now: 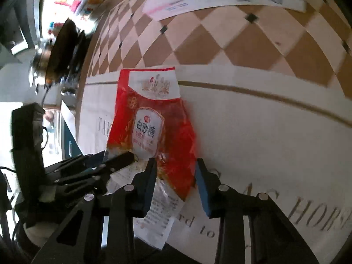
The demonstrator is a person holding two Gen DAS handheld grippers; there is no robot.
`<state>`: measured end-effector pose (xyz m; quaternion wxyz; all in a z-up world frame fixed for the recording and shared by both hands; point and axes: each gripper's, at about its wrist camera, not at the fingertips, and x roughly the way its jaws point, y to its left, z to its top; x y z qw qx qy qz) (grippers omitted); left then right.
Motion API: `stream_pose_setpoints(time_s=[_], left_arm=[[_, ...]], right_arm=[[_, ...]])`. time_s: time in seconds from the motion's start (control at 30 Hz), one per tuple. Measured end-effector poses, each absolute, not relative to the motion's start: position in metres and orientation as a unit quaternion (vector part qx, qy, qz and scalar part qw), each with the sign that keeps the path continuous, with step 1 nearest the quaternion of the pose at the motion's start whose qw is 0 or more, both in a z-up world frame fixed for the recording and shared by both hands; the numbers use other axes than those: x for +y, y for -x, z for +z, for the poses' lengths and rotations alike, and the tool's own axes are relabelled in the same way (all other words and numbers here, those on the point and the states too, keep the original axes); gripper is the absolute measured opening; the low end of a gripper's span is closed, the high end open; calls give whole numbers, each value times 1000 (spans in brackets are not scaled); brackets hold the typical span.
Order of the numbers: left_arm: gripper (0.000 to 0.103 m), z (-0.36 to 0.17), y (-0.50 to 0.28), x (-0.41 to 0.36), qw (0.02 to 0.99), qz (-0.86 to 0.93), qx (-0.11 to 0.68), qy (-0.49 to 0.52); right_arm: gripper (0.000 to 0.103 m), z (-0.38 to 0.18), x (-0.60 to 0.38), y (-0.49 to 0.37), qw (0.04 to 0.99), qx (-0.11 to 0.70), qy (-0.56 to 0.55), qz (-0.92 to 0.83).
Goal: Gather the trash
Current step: 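Grasp the Doctor toothpaste box with the right tool while the left grasps the red sugar bag, then carry the toothpaste box and red sugar bag down over the trash bin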
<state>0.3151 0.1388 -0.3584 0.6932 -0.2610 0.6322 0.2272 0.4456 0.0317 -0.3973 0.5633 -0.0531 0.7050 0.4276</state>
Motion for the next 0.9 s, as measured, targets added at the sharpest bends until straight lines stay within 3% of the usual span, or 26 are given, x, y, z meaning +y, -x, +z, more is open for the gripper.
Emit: stream_pose_setpoints(time_s=[0.1, 0.17, 0.27, 0.37, 0.53, 0.73, 0.8, 0.9], left_arm=[[10, -327, -314, 146, 714, 274, 600, 235], [10, -302, -315, 153, 729, 323, 570, 197], [10, -280, -323, 167, 735, 380, 540, 157], [10, -281, -338, 185, 729, 410, 524, 159], [10, -289, -359, 212, 715, 441, 514, 174], [10, -298, -369, 229, 709, 445, 516, 181], [10, -299, -369, 233, 709, 443, 516, 183], [10, -300, -364, 234, 708, 442, 517, 187]], right_arm=[[42, -392, 45, -454, 558, 707, 80, 426], [59, -377, 60, -462, 571, 692, 136, 421], [68, -343, 87, -472, 601, 633, 231, 429], [89, -318, 124, -485, 616, 568, 352, 417], [89, -332, 179, -517, 596, 504, 498, 378], [88, -373, 206, -546, 556, 511, 550, 357], [73, -381, 208, -553, 561, 531, 527, 355], [69, -380, 206, -564, 570, 573, 465, 360]])
